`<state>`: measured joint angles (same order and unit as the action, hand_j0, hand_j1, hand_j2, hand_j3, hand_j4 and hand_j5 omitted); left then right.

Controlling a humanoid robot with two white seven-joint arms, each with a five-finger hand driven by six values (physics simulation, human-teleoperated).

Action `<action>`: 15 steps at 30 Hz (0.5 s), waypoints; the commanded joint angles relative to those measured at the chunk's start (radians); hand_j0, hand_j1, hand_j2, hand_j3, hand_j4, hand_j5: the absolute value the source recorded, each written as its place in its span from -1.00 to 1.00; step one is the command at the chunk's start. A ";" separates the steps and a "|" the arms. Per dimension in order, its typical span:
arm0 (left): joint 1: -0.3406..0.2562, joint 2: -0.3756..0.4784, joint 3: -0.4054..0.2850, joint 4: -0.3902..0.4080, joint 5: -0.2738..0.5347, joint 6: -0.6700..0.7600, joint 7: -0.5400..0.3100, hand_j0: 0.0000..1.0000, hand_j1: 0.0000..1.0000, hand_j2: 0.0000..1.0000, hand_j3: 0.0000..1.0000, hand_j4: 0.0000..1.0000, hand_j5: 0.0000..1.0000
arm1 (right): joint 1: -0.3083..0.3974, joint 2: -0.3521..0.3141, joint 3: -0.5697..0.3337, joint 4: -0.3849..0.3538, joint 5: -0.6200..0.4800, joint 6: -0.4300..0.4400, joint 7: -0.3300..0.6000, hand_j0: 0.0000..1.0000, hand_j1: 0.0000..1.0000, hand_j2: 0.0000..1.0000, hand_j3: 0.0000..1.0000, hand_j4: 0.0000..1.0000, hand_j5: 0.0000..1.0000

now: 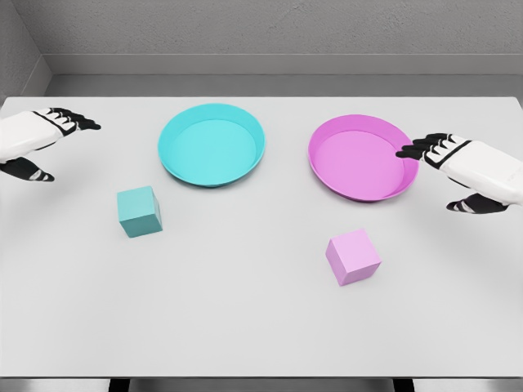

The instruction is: Place the blocks in the corresponding plates according to their colors

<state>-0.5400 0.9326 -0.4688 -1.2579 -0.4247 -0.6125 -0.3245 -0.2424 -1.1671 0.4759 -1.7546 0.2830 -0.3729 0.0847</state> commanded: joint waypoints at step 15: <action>-0.017 0.029 -0.114 -0.179 -0.085 0.002 -0.004 1.00 1.00 1.00 1.00 1.00 1.00 | -0.347 0.115 0.369 0.000 -0.005 0.003 0.237 1.00 1.00 1.00 1.00 1.00 1.00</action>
<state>-0.5706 0.9583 -0.5670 -1.4035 -0.4975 -0.6122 -0.3285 -0.5982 -1.0869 0.7227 -1.7552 0.2799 -0.3719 0.2592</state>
